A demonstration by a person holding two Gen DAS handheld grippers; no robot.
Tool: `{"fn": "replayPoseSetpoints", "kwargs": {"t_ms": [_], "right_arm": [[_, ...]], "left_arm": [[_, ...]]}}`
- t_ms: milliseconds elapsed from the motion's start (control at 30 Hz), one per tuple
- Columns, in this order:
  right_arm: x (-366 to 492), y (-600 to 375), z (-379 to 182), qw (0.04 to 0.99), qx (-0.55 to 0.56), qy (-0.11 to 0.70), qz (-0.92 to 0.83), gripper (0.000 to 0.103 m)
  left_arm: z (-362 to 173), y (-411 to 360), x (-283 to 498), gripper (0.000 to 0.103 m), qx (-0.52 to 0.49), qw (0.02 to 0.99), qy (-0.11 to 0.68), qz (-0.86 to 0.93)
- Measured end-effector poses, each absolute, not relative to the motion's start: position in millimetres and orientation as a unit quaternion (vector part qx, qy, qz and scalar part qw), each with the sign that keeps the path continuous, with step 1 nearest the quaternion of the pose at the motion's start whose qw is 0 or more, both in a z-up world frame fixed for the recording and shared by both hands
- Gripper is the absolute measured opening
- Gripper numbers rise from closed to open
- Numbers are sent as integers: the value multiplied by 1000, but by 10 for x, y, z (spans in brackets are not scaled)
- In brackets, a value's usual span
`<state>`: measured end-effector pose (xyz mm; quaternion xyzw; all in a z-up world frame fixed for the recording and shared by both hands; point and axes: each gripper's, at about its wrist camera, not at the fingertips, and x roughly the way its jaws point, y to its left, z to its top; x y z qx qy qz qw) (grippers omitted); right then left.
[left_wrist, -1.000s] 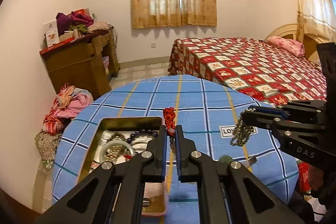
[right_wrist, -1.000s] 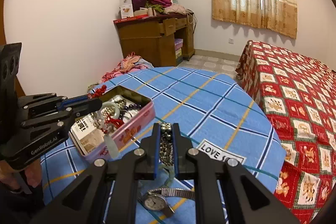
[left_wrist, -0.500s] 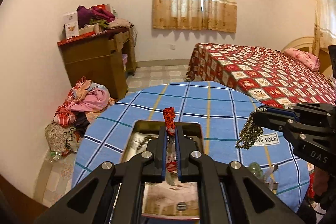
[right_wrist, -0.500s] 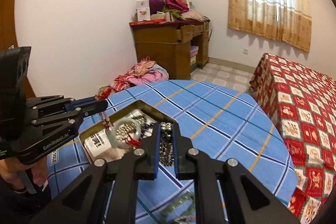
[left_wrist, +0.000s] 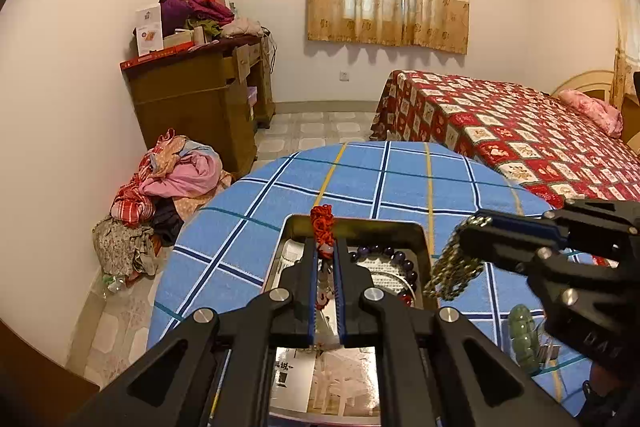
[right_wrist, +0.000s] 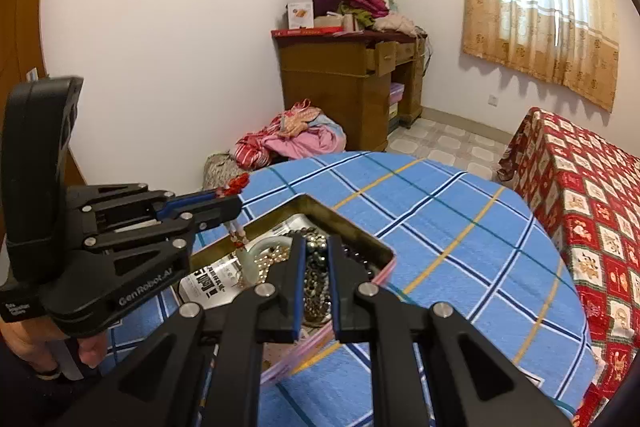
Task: Organize jewelry
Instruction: 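Carry the red bracelet and gold beads into the pink tin and release both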
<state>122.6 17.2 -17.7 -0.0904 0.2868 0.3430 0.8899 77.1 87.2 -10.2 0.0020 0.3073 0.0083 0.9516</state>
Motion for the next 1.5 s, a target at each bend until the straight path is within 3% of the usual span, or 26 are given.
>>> {"fn": "replayPoseSetpoints", "kwargs": {"t_ms": [1500], "right_arm": [[1391, 491, -725, 873, -122, 347, 319, 13]], "left_arm": [[-586, 1021, 1158, 6, 11, 929, 369, 28]]}}
